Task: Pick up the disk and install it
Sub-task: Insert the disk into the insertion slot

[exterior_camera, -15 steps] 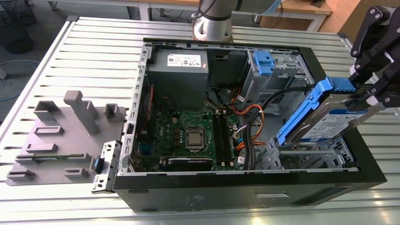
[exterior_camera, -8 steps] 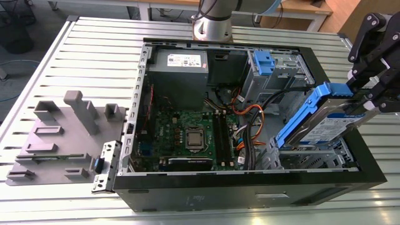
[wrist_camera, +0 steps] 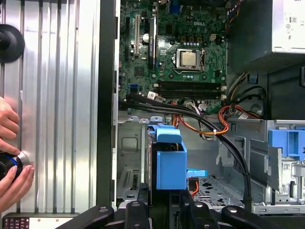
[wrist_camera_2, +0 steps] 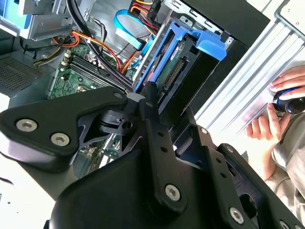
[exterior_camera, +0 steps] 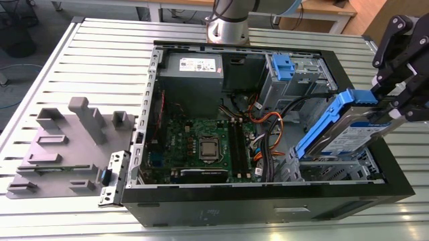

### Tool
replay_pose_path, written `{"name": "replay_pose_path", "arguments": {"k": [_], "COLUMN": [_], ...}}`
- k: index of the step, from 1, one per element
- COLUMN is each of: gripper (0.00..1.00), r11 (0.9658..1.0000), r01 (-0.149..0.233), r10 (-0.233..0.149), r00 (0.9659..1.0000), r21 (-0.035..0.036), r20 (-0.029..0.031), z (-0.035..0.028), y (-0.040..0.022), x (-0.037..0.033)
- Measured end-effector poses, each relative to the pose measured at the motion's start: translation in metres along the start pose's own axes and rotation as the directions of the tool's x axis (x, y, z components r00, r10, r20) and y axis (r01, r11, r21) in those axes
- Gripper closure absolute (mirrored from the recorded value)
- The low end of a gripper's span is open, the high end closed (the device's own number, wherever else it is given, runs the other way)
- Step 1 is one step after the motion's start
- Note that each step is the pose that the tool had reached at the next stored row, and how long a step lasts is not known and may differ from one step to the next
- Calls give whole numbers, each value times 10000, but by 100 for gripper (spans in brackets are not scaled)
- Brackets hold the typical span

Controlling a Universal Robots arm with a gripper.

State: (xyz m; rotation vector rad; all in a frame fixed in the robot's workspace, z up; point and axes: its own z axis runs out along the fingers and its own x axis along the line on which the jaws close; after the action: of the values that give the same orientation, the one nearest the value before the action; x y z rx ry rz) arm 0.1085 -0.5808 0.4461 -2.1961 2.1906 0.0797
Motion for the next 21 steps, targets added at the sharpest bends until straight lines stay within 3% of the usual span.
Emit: {"name": "replay_pose_path", "arguments": {"k": [21], "gripper": [65], "r11": [10000], "r01": [0], "r10": [0], "r00": [10000], "r21": [0], "r20": [-1], "z": [379], "y": [-3], "x": [40]}}
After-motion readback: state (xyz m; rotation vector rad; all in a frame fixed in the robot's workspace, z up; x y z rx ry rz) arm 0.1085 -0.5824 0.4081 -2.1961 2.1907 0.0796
